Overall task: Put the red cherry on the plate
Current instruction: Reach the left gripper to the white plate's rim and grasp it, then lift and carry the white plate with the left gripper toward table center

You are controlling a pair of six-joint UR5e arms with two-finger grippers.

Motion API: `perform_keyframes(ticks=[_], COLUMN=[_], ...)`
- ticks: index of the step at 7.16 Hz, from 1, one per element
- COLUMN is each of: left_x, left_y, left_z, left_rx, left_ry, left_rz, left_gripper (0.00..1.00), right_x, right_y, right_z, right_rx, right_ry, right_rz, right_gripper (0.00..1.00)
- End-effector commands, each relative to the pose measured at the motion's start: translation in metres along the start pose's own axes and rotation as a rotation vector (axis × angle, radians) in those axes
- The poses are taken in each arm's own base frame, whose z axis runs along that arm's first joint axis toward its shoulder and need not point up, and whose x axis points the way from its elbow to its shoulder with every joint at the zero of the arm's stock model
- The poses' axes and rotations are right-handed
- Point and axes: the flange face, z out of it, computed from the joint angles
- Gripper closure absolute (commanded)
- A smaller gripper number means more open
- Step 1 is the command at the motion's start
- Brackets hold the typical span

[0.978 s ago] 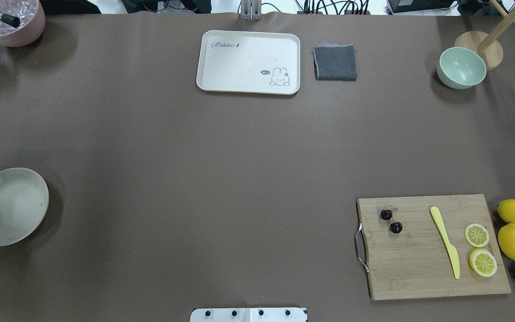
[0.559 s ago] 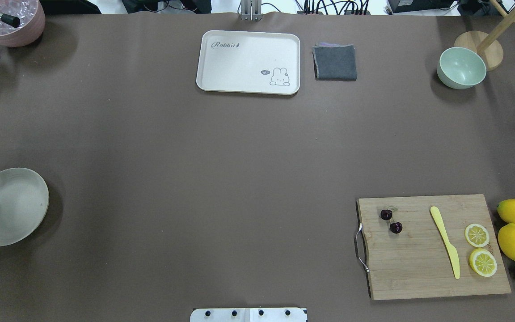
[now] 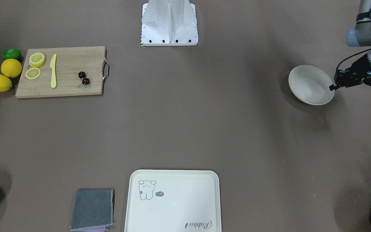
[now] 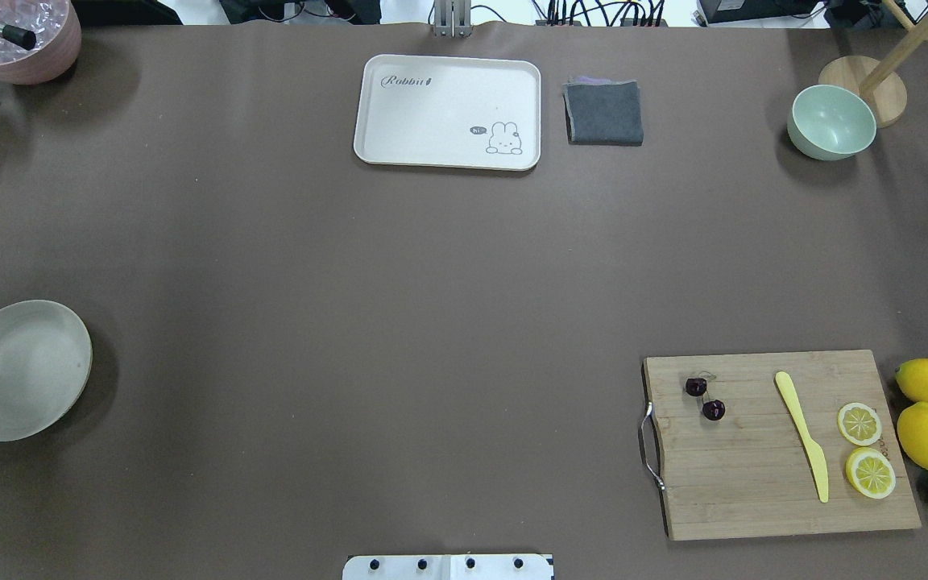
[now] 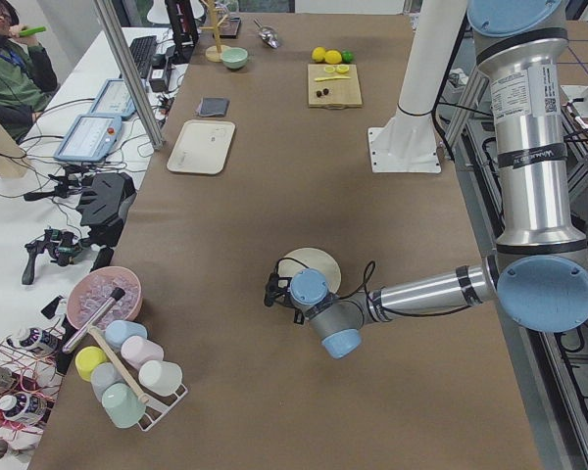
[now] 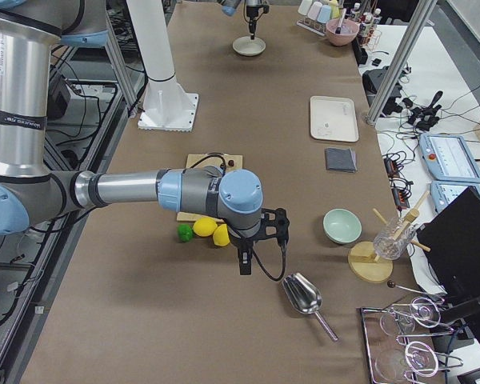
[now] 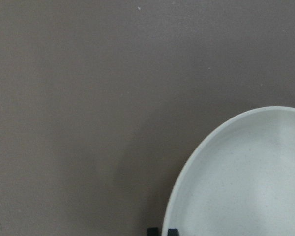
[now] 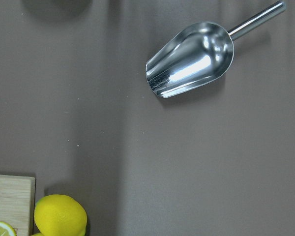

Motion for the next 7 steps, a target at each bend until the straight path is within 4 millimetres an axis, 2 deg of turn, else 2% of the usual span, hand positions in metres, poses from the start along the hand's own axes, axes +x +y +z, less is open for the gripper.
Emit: perform_keyframes(ticks=[1,2,3,4,5,6,7], left_x=[0.008,0.013,0.033,0.063,0.104,0.157,0.203], left_y=[-0.012,-0.047,-0.081,-0.108,-0.142,-0.172,-0.168], left_z=[-0.007,-0.037,-0.062,-0.07,-0.079,-0.082,-0.057], left_rx=[-0.024,-0.007,-0.007,-0.003,0.01,0.03,0.033], left_ry=[0.043,0.094,0.135,0.138,0.146,0.174,0.167], left_rz=[-0.014,-0.061,-0.086,-0.082,-0.124,-0.186,-0.2], left_gripper=[1.0,1.0,1.0,1.0,1.0,1.0,1.0], right_x=[0.0,-0.002,-0.004,-0.005,-0.01,-0.01,-0.01], right_y=[0.001,0.0,-0.001,-0.002,-0.005,-0.006,-0.008], right_z=[0.001,0.0,0.0,-0.001,-0.004,-0.005,-0.006], right_rx=[0.002,0.006,0.01,0.012,0.021,0.021,0.024], right_ry=[-0.015,-0.03,-0.044,-0.046,-0.052,-0.05,-0.051], right_rz=[-0.003,-0.004,-0.006,-0.005,-0.01,-0.011,-0.014], right_gripper=[0.0,0.0,0.0,0.0,0.0,0.0,0.0])
